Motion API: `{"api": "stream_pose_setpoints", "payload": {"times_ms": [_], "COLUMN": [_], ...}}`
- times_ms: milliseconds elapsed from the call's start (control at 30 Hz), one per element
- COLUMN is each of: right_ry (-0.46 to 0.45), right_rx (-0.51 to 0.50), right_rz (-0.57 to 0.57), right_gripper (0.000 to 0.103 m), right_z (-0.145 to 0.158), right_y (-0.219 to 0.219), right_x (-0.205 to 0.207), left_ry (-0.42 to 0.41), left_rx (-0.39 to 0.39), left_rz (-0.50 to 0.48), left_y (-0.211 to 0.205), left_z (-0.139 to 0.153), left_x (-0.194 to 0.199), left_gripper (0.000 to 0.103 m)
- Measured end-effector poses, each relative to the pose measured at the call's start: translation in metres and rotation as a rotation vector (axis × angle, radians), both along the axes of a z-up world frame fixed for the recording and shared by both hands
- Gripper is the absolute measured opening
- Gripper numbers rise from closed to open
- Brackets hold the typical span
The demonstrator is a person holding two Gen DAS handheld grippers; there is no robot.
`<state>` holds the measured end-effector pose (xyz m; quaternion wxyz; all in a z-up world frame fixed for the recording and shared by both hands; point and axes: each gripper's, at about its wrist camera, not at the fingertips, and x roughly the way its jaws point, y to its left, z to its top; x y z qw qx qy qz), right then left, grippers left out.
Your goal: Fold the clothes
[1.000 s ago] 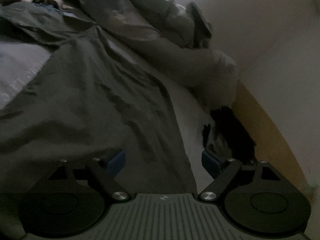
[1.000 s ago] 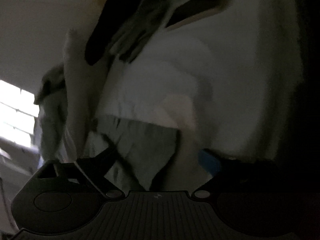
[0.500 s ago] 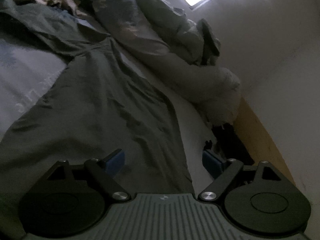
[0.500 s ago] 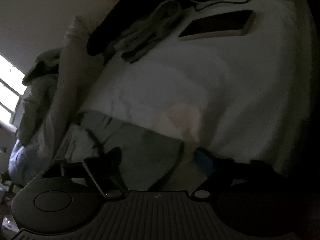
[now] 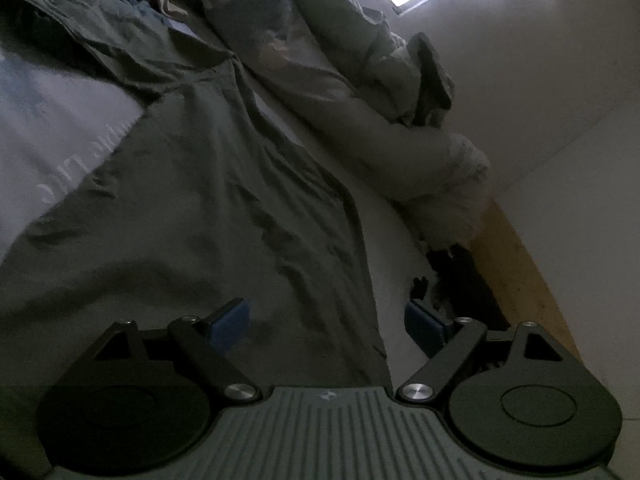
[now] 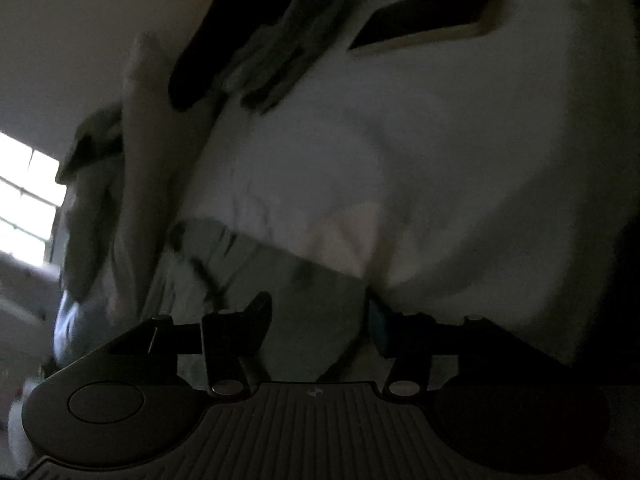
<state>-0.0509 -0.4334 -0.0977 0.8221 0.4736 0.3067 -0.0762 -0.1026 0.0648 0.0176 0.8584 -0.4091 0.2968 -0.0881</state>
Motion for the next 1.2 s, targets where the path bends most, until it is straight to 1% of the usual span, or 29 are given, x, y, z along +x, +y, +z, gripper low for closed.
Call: {"api": "stream_pose_setpoints", "payload": {"times_ms": [133,233,333,433,500,533,600,633,700,733,767,833,900,1133,1200], "right_ry": [0.023,0.039,0.027,-0.012,-0.021,-0.024,-0.023,-0.017,0.001,0.007,0.009,0.012,-0.003,-0.059,-0.079], "right_rx": [-0.029,-0.031,-0.05,0.008,-0.01,-0.014,0.013,0.016,-0.029,-0.047,-0.057,-0.082,-0.118,-0.24,-0.281], "right_rz": [-0.003,0.021,0.05,0.095,0.102,0.097,0.063,0.062,0.099,0.114,0.124,0.14,0.134,0.08,0.06], "right_gripper": [0.055,0.054,0.056,0.055,0.055,0.053,0.048,0.043,0.027,0.012,0.005,0.004,0.003,0.003,0.003], "right_z": [0.011,0.012,0.01,0.006,0.007,0.007,0.004,0.003,0.005,0.007,0.011,0.02,0.034,0.092,0.108], "right_y": [-0.009,-0.008,-0.001,0.004,0.01,0.011,0.009,0.009,0.013,0.014,0.013,0.01,0.002,-0.058,-0.077], "right_x": [0.006,0.001,-0.003,-0.003,-0.003,-0.003,-0.003,-0.002,0.001,0.003,0.005,0.008,0.013,0.044,0.054], "left_ry": [0.003,0.003,0.004,0.011,0.018,0.021,0.025,0.027,0.031,0.032,0.032,0.036,0.036,0.054,0.063], "left_rx": [-0.009,-0.013,-0.018,-0.028,-0.033,-0.034,-0.037,-0.038,-0.042,-0.043,-0.042,-0.041,-0.045,-0.046,-0.028], "left_rz": [-0.008,-0.019,-0.029,-0.036,-0.043,-0.046,-0.051,-0.052,-0.055,-0.058,-0.06,-0.053,-0.049,-0.038,-0.037], "left_y": [0.0,-0.002,-0.004,-0.005,-0.005,-0.005,-0.006,-0.006,-0.006,-0.005,-0.006,-0.004,-0.003,0.001,0.0], "left_z": [-0.002,-0.004,-0.006,-0.008,-0.009,-0.01,-0.011,-0.012,-0.014,-0.014,-0.015,-0.015,-0.016,-0.022,-0.023], "left_x": [0.003,0.006,0.008,0.008,0.008,0.008,0.008,0.008,0.008,0.009,0.009,0.009,0.009,0.01,0.009], "left_gripper": [0.089,0.089,0.089,0.089,0.089,0.089,0.089,0.089,0.089,0.089,0.089,0.089,0.089,0.089,0.089]}}
